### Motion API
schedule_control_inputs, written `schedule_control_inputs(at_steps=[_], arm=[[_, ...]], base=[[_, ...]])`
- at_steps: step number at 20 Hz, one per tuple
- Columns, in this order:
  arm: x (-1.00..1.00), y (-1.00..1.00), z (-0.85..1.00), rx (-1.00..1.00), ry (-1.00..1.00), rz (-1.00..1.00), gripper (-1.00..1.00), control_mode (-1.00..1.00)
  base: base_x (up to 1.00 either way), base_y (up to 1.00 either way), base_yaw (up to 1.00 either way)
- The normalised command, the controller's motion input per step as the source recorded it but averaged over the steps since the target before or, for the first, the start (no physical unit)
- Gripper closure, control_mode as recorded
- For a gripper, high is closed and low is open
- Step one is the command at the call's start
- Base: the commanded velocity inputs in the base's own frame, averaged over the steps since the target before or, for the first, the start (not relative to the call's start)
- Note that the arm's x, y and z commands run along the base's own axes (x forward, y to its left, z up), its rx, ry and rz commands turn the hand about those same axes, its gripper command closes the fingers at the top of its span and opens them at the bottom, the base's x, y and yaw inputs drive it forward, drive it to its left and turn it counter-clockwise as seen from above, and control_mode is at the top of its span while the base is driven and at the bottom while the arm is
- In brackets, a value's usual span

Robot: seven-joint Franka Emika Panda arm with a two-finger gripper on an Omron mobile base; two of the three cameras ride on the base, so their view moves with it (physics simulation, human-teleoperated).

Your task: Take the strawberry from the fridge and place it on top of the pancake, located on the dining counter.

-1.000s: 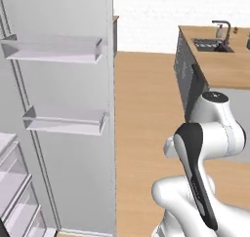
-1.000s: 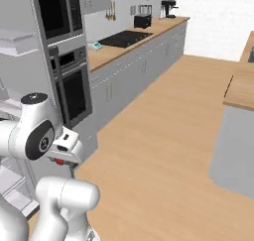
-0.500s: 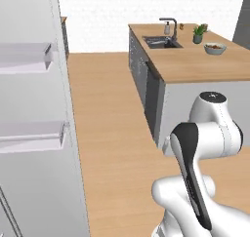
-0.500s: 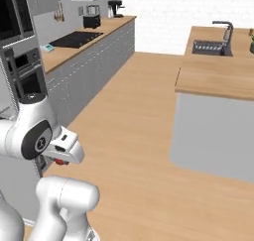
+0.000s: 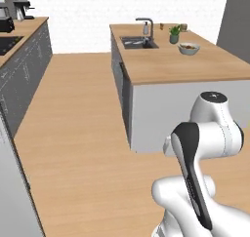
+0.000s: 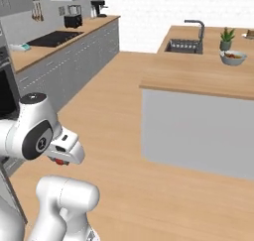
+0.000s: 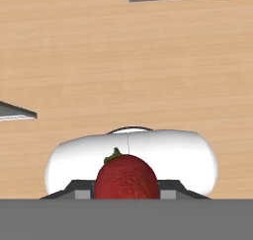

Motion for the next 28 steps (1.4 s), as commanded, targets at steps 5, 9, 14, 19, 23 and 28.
schedule_control_inputs(at_steps=[5, 9, 14, 19, 23, 28], arm=[[0.00, 0.00, 0.00, 0.00, 0.00, 0.00, 1.00, 1.00], [0.00, 0.00, 0.00, 0.00, 0.00, 0.00, 1.00, 1.00], [0.00, 0.00, 0.00, 0.00, 0.00, 0.00, 1.00, 1.00], [0.00, 0.00, 0.00, 0.00, 0.00, 0.00, 1.00, 1.00], [0.00, 0.00, 0.00, 0.00, 0.00, 0.00, 1.00, 1.00], [0.00, 0.00, 0.00, 0.00, 0.00, 0.00, 1.00, 1.00]], base=[[0.18, -0.81, -0.01], [0.28, -0.77, 0.00], [0.72, -0.55, 0.05], [0.79, -0.55, 0.13], [0.45, -0.98, 0.01], [0.06, -1.00, -0.17]])
